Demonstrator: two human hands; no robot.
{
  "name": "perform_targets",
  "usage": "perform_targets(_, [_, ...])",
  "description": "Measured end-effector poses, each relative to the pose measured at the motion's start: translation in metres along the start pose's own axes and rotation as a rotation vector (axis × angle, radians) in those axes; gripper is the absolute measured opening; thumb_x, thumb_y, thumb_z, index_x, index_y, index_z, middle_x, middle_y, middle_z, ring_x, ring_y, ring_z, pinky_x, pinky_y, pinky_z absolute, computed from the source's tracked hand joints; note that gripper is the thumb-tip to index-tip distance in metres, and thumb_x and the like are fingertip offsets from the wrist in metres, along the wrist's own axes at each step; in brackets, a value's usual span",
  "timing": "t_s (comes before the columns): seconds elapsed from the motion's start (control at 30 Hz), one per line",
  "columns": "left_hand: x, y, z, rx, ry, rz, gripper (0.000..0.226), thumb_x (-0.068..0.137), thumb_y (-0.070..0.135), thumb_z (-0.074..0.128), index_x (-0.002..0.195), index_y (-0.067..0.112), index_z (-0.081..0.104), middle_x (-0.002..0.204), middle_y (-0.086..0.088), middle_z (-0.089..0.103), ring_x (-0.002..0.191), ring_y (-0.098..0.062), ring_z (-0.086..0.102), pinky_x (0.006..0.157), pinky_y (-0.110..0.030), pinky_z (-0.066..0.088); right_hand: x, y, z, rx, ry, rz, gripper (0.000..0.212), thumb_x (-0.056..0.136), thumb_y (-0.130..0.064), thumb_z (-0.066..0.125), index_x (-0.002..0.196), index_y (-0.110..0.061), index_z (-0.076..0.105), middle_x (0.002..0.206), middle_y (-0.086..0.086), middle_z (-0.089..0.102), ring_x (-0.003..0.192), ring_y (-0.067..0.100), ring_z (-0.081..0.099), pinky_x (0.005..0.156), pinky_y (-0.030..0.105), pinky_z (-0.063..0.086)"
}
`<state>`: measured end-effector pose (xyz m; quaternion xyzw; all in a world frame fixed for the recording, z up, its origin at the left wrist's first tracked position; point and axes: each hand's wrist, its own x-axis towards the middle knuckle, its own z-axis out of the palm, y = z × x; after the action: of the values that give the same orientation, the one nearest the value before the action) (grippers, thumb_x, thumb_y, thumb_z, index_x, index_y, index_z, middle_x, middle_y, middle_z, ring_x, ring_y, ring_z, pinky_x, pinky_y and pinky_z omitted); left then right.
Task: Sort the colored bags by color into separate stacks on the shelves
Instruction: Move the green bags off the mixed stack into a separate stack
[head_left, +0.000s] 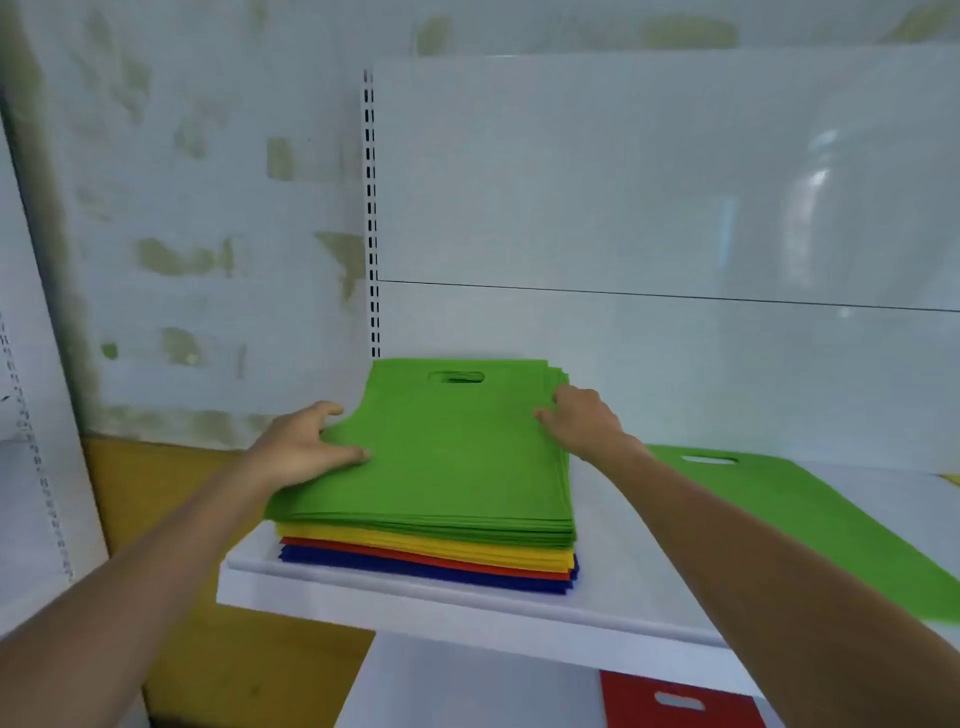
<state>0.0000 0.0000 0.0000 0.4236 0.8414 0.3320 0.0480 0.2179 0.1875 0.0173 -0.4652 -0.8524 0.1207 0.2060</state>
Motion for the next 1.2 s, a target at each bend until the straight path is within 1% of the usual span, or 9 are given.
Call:
perform_targets(0.1, [0.015, 0.003, 0.0, 0.014, 0.091, 0.1, 0.056, 0.077, 0.024, 0.073, 0.128, 0.016, 0.051, 0.13, -0.015, 0.053, 0.12, -0.026, 0.05, 0.095, -0.03, 0.039, 0.004, -0.003, 0.006, -0.042, -0.018, 0.03, 0.031, 0.092, -0.035, 0.055, 0.079, -0.009, 0.045, 0.099, 0.011, 0.051, 0.085, 0.025, 0.05, 0.071, 0.03, 0.04])
perform_targets(0.23, [0.033, 0.008, 0.005, -0.037, 0.113, 0.147, 0.03, 0.081, 0.012, 0.068, 0.11, 0.013, 0.065, 0.116, -0.018, 0.061, 0.101, -0.024, 0.057, 0.084, -0.023, 0.038, 0.012, 0.004, 0.012, 0.031, -0.032, 0.138, 0.039, 0.086, -0.029, 0.066, 0.11, -0.003, 0.05, 0.112, 0.014, 0.052, 0.101, 0.03, 0.057, 0.079, 0.033, 0.045])
perform_targets(0.37, [0.043, 0.011, 0.01, 0.004, 0.037, 0.179, 0.021, 0.08, 0.014, 0.069, 0.101, 0.014, 0.069, 0.109, -0.018, 0.063, 0.09, -0.02, 0.055, 0.082, -0.022, 0.037, 0.018, 0.016, 0.015, 0.135, 0.01, 0.214, 0.037, 0.085, -0.025, 0.067, 0.069, -0.011, 0.037, 0.083, 0.006, 0.047, 0.067, 0.019, 0.049, 0.068, 0.032, 0.043])
perform_targets(0.43, [0.045, 0.011, 0.012, 0.004, 0.022, 0.19, 0.02, 0.08, 0.015, 0.07, 0.1, 0.015, 0.069, 0.108, -0.018, 0.063, 0.095, -0.022, 0.057, 0.082, -0.023, 0.038, 0.018, 0.018, 0.014, 0.118, 0.047, 0.233, 0.042, 0.084, -0.027, 0.068, 0.065, -0.014, 0.032, 0.073, 0.002, 0.041, 0.068, 0.02, 0.047, 0.066, 0.03, 0.039])
perform_targets(0.6, [0.043, 0.012, 0.013, 0.003, 0.024, 0.23, 0.015, 0.08, 0.015, 0.07, 0.095, 0.017, 0.069, 0.096, -0.011, 0.059, 0.085, -0.02, 0.053, 0.079, -0.022, 0.038, 0.022, 0.016, 0.016, 0.075, 0.114, 0.226, 0.036, 0.085, -0.019, 0.064, 0.067, -0.014, 0.034, 0.072, 0.001, 0.039, 0.068, 0.021, 0.045, 0.059, 0.028, 0.036])
perform_targets(0.73, [0.038, 0.013, 0.012, 0.004, 0.067, 0.299, 0.005, 0.081, 0.012, 0.069, 0.085, 0.014, 0.07, 0.077, 0.001, 0.055, 0.079, -0.016, 0.051, 0.076, -0.022, 0.037, 0.022, 0.014, 0.019, 0.08, 0.204, 0.19, 0.014, 0.087, -0.008, 0.054, 0.089, -0.01, 0.041, 0.084, 0.005, 0.045, 0.076, 0.022, 0.046, 0.064, 0.032, 0.039])
perform_targets(0.9, [0.033, 0.028, 0.009, -0.021, 0.119, 0.369, 0.015, 0.085, 0.013, 0.063, 0.098, 0.009, 0.071, 0.102, -0.008, 0.067, 0.088, -0.019, 0.058, 0.084, -0.022, 0.04, 0.015, 0.012, 0.007, 0.151, 0.382, 0.124, 0.031, 0.089, 0.0, 0.052, 0.118, -0.006, 0.043, 0.1, 0.015, 0.058, 0.089, 0.031, 0.059, 0.079, 0.043, 0.051])
perform_targets(1.07, [0.029, 0.069, 0.015, -0.057, 0.17, 0.457, 0.027, 0.087, 0.015, 0.059, 0.112, 0.01, 0.066, 0.118, -0.008, 0.064, 0.095, -0.018, 0.059, 0.09, -0.023, 0.039, 0.002, 0.037, -0.034, 0.059, 0.557, 0.055, 0.023, 0.092, -0.008, 0.047, 0.11, -0.004, 0.062, 0.113, 0.015, 0.06, 0.101, 0.032, 0.056, 0.085, 0.038, 0.045])
perform_targets(1.2, [0.022, 0.116, 0.031, -0.044, 0.128, 0.493, 0.037, 0.089, 0.018, 0.057, 0.126, 0.01, 0.057, 0.129, -0.011, 0.057, 0.112, -0.024, 0.056, 0.098, -0.028, 0.038, -0.011, 0.069, -0.073, -0.011, 0.538, 0.037, 0.036, 0.089, -0.012, 0.05, 0.123, -0.001, 0.055, 0.127, 0.018, 0.051, 0.116, 0.033, 0.049, 0.097, 0.039, 0.038])
